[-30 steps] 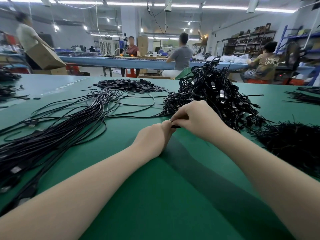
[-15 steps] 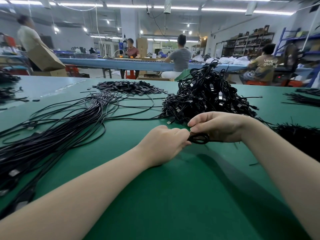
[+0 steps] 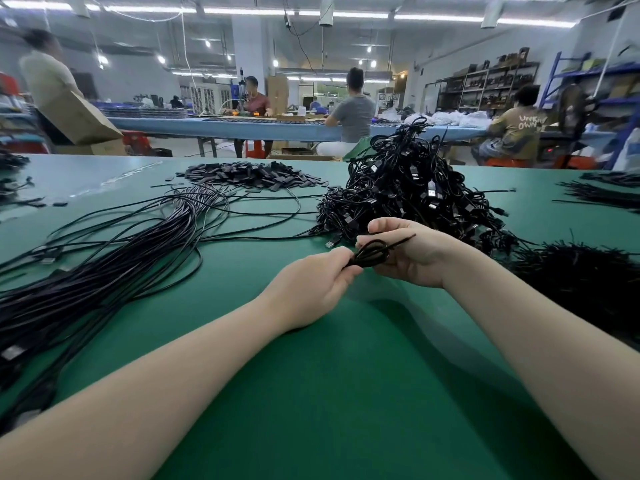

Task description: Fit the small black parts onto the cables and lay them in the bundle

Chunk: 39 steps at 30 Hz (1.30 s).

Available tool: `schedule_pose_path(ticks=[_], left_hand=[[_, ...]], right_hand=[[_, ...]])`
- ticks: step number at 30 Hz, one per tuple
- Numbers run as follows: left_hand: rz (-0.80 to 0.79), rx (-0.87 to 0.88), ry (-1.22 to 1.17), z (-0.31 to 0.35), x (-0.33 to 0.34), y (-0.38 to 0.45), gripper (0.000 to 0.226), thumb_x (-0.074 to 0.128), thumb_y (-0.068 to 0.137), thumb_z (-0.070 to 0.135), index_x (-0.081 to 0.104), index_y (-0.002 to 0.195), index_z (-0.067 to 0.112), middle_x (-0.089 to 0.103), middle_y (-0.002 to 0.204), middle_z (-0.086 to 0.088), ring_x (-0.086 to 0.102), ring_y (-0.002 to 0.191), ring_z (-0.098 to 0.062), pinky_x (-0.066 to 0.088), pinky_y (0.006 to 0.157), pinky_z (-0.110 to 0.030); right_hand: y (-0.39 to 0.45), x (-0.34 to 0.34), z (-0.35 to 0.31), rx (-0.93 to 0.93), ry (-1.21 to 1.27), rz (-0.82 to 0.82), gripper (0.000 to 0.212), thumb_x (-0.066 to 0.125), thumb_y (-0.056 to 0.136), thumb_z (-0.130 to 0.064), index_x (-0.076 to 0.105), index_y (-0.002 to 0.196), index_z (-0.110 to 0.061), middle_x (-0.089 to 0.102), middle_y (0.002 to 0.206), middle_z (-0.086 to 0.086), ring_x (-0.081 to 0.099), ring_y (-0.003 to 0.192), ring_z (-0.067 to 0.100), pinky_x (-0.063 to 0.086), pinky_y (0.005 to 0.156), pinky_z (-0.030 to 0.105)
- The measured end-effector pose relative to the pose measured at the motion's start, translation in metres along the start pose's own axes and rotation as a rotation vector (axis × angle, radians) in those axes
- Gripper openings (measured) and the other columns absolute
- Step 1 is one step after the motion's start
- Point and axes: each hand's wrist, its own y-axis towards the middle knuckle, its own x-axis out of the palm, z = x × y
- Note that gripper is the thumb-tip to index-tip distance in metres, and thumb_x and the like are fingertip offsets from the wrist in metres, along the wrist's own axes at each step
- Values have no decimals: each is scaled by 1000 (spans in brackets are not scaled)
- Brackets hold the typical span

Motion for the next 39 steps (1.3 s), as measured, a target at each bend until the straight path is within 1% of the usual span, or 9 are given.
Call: schedule_pose_path(ticks=[6, 11, 14, 18, 21, 24, 28, 35, 39], left_hand=[[7, 22, 29, 1, 0, -2, 24, 35, 102, 35, 39, 86, 17, 44, 70, 9, 45, 67, -22, 34, 59, -37], [-40, 9, 99, -2, 2, 0, 28, 32, 102, 38, 38, 86, 16, 48, 74, 7, 45, 67, -22, 34, 59, -37], [-25, -32, 76, -5, 5, 1, 31, 32, 102, 39, 39, 85, 14, 50, 70, 4, 51, 67, -27, 34, 57, -37], [-21, -54, 60, -8, 7, 2, 32, 31, 101, 41, 37, 82, 15, 49, 66, 4, 51, 62, -27, 29, 53, -35], [-22, -65, 76, -9, 8, 2, 32, 29, 102, 41, 35, 82, 17, 47, 65, 5, 51, 62, -26, 29, 52, -34], [-26, -79, 78, -11, 9, 2, 33, 29, 102, 41, 33, 80, 17, 46, 63, 5, 50, 60, -25, 28, 50, -34], [-35, -90, 76, -10, 9, 2, 33, 29, 102, 42, 34, 80, 17, 48, 63, 3, 50, 58, -24, 27, 50, -33], [-26, -119, 43, -11, 10, 1, 34, 29, 102, 41, 37, 83, 15, 51, 66, 2, 52, 62, -27, 32, 52, -34], [-3, -154, -10, -12, 9, 1, 35, 29, 103, 39, 34, 79, 15, 49, 63, -1, 50, 60, -30, 34, 54, -36]], right_hand=[[-1, -14, 0, -49, 114, 109, 22, 73, 73, -6, 59, 83, -20, 72, 75, 0, 68, 62, 12, 54, 56, 21], [-17, -18, -29, -167, -178, 172, 23, 76, 71, -13, 68, 92, -16, 74, 83, 2, 71, 73, 13, 55, 57, 20], [-25, -45, -75, -456, -21, 536, 29, 67, 85, -13, 65, 114, -15, 72, 96, 3, 70, 84, 13, 55, 60, 20], [-33, -103, -111, -234, -837, 1053, 57, 52, 91, -26, 33, 145, -18, 43, 139, 19, 49, 115, 35, 49, 87, 41], [-54, -130, -104, 52, -1556, 916, 26, 61, 84, -24, 66, 104, -8, 63, 88, 13, 58, 81, 30, 53, 82, 38], [-70, -136, -69, 591, -1862, 609, 36, 68, 82, -46, 65, 91, -11, 59, 79, 0, 61, 78, 22, 55, 77, 29], [-89, -145, -38, 418, -1900, 762, 39, 69, 78, -55, 60, 78, -16, 54, 75, -2, 60, 73, 21, 46, 58, 26], [-94, -146, -59, 434, -1829, 710, 28, 77, 75, -43, 72, 91, -20, 64, 86, 2, 63, 81, 24, 56, 75, 34], [-93, -144, -61, 445, -1877, 759, 29, 78, 75, -41, 70, 94, -20, 63, 89, 2, 62, 82, 24, 50, 67, 31]])
